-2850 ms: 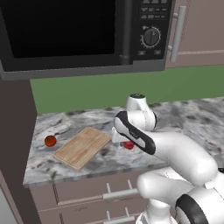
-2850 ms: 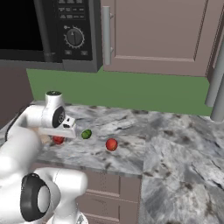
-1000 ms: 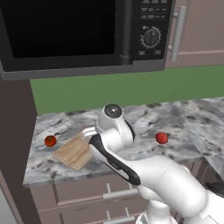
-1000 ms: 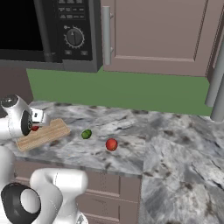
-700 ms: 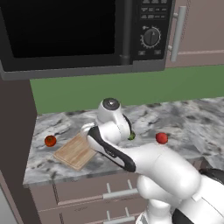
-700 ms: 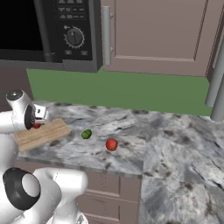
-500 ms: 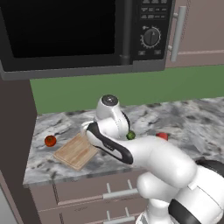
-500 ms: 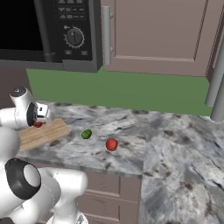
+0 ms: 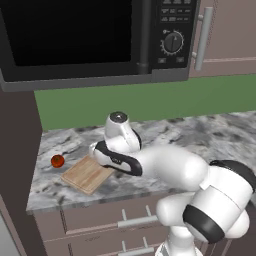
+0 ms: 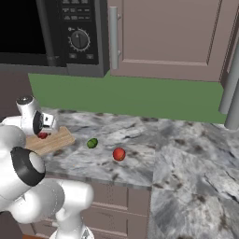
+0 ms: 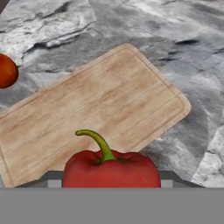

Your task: Place the avocado, onion, tomato, and bell pepper on the cutting board.

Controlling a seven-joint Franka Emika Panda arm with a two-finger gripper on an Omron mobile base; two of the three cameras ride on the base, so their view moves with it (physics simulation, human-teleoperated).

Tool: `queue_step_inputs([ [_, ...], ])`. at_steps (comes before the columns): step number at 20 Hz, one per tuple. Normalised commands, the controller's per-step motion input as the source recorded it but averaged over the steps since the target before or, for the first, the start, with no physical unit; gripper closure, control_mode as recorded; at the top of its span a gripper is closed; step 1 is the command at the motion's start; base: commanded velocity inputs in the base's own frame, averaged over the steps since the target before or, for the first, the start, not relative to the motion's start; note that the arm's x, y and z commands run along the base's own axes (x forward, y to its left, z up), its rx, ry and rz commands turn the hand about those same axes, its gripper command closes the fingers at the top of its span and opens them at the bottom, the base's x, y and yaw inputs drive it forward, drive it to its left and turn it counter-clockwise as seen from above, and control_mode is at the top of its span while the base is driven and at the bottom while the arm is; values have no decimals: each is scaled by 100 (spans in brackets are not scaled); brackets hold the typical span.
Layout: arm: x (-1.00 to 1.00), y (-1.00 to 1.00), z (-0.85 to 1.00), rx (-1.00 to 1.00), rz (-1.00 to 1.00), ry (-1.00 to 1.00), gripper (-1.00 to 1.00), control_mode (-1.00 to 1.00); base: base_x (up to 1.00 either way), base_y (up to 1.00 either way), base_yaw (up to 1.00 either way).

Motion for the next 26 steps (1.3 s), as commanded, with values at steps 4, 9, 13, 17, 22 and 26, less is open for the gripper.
queue_step_inputs([
  [4, 19, 3, -22, -1, 0, 4, 100, -100, 0, 0, 0],
  [9, 21, 0, -17, -1, 0, 7, 100, -100, 0, 0, 0],
  [13, 28, 0, -13, -1, 0, 7, 100, -100, 0, 0, 0],
  [17, 30, 0, -20, -1, 0, 8, 100, -100, 0, 0, 0],
  [22, 33, 4, -27, -1, 0, 9, 100, -100, 0, 0, 0],
  [26, 30, 2, -27, -1, 0, 7, 100, -100, 0, 0, 0],
])
